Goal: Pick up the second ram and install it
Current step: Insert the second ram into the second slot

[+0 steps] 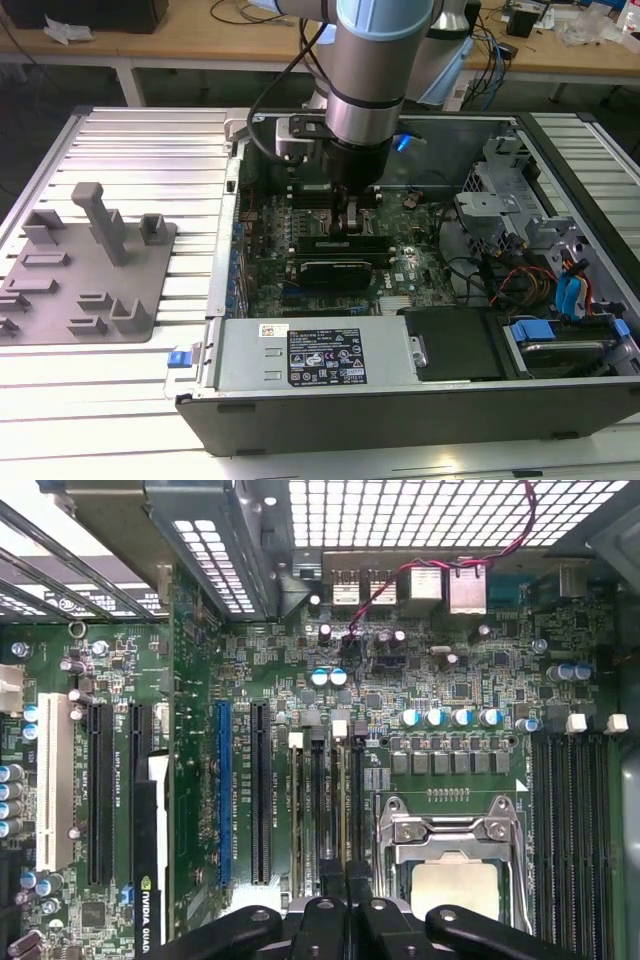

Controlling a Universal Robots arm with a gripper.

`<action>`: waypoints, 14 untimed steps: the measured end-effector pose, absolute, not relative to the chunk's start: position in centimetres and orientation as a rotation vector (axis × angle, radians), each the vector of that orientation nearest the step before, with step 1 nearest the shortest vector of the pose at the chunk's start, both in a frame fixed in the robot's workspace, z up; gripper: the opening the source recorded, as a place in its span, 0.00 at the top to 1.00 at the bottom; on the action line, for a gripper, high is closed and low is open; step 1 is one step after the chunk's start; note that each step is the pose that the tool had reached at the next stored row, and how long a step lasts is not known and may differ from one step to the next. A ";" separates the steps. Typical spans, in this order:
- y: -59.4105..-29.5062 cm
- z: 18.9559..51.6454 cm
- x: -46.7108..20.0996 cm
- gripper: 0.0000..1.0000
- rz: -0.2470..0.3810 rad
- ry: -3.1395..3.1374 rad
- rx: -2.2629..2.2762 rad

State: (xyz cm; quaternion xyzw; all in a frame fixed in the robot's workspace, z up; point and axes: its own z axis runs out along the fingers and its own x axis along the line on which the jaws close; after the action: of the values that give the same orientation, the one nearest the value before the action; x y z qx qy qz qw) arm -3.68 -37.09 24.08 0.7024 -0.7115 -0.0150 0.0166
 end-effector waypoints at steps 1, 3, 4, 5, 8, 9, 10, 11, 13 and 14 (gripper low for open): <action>-37.1 24.0 -3.7 0.91 -0.047 -2.212 2.183; -37.1 24.0 -3.7 0.91 -0.047 -2.212 2.183; -37.1 23.9 -3.7 0.91 -0.047 -2.212 2.184; -37.1 23.8 -3.7 0.91 -0.047 -2.212 2.184; -37.1 23.8 -3.8 0.91 -0.047 -2.212 2.184; -37.1 23.8 -3.8 0.91 -0.047 -2.212 2.184; -37.1 23.8 -3.8 0.91 -0.047 -2.212 2.184; -37.1 23.8 -3.7 0.91 -0.047 -2.212 2.184; -37.1 23.8 -3.7 0.91 -0.048 -2.219 2.178; -37.1 23.8 -3.7 0.91 -0.048 -2.219 2.178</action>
State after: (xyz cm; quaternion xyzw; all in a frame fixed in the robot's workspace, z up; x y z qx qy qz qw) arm -3.75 -37.07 23.75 0.7003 -0.7135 -0.0154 0.0162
